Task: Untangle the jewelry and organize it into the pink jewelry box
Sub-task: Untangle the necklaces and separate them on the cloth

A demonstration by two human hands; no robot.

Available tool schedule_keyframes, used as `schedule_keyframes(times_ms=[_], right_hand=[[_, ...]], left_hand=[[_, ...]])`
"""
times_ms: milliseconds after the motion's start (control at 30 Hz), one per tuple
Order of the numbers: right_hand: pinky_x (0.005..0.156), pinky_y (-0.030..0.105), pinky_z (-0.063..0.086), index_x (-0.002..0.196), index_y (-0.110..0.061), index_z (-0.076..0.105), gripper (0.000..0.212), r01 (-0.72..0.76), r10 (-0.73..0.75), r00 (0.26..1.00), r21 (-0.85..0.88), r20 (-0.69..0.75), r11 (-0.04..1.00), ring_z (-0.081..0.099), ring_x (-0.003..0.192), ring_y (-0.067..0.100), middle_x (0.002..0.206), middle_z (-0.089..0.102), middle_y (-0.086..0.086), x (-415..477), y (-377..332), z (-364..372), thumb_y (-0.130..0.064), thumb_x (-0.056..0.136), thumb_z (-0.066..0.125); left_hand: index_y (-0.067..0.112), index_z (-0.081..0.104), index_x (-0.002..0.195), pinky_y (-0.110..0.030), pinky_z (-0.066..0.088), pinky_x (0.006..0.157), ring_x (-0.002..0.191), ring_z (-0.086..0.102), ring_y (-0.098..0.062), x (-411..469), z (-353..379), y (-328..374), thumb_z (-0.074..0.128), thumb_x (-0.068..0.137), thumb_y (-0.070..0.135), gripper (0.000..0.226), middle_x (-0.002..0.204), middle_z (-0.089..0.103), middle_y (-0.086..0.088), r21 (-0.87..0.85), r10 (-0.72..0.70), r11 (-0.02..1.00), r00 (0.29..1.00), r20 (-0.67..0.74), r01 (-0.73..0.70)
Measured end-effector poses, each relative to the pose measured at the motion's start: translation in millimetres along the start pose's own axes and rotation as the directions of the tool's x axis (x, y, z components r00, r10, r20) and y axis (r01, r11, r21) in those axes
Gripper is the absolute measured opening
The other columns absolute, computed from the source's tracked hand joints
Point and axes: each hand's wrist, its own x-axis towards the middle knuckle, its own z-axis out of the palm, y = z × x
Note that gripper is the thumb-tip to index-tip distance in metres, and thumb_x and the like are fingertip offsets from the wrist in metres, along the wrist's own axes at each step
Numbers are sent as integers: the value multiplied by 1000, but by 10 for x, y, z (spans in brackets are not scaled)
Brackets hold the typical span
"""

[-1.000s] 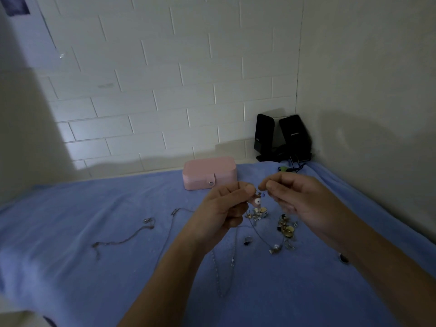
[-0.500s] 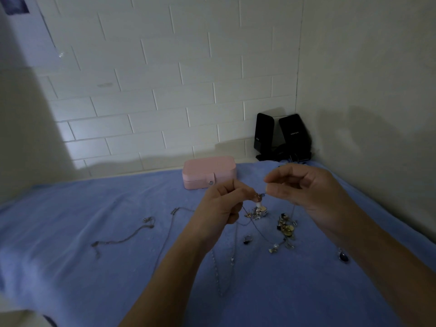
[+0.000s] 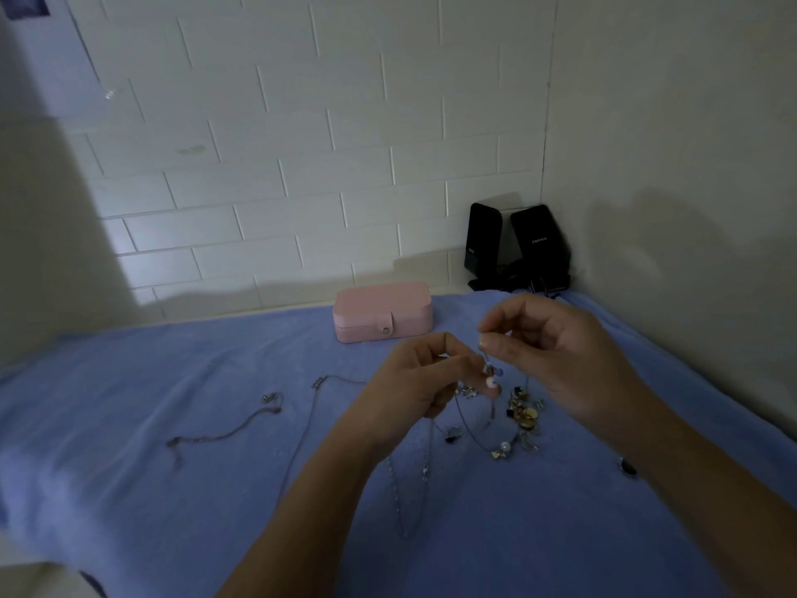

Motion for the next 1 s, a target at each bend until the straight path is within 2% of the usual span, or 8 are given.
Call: schedule_keyframes(times_ms=[100,233,367,433,533,667,800,1000], right_hand=[[53,16,43,85,-9,62,8,-48,44,999,138,27,989,49,51,6,63,60,-7,8,-6,-14,-1,84,61],[47,17,38,87,-10,59,7,-97,96,995,155,12,983,39,48,7,63,54,-5,16,48,-53,-4,88,57],[47,15,34,84,-14,59,5,-93,87,995,209,38,974,35,48,6,69,56,-4,12,9,-70,-16,80,62],[46,15,34,83,-15,60,9,-106,91,993,216,79,971,35,47,5,71,58,-4,7,-1,-77,-21,77,61],[51,12,37,85,-16,63,5,-82,78,996,85,49,993,41,51,5,72,60,-9,19,10,-93,-21,81,63],[55,9,35,91,-26,72,22,15,-3,998,-194,59,981,43,53,2,78,60,-9,23,49,-125,-26,69,76],[68,10,39,93,-30,74,23,196,-174,981,-443,91,875,57,80,6,80,61,-8,12,137,-131,-21,73,79],[62,13,44,95,-22,76,25,397,-339,916,-589,213,704,56,69,3,82,62,-9,15,154,-134,-36,82,60]], left_hand=[[15,57,69,-17,21,40,43,22,-7,27,-25,-37,57,88,12,19,74,66,-10,-32,-20,999,998,-59,18],[18,60,65,-16,20,40,42,20,-6,31,-35,-31,59,80,21,16,61,35,-10,-37,-4,999,997,-83,1],[0,61,82,-15,22,41,42,22,-4,15,-28,-10,56,89,9,13,45,40,11,34,42,999,990,-134,-38],[0,61,79,-16,22,41,42,21,-6,17,-36,3,56,88,7,13,44,35,12,14,76,997,980,-183,-75],[2,58,74,-16,23,41,40,22,-4,21,-44,27,58,87,6,13,41,39,13,15,105,994,970,-220,-104],[9,57,67,-16,24,41,40,26,-3,28,-45,5,59,86,4,19,47,43,10,24,77,997,973,-218,-73],[11,57,62,-17,21,40,40,22,-6,47,-59,-21,61,83,3,23,45,31,7,49,14,999,978,-209,-4],[19,61,49,-19,18,41,40,21,-8,53,-82,-27,62,80,1,36,43,30,5,53,-59,996,977,-205,71]])
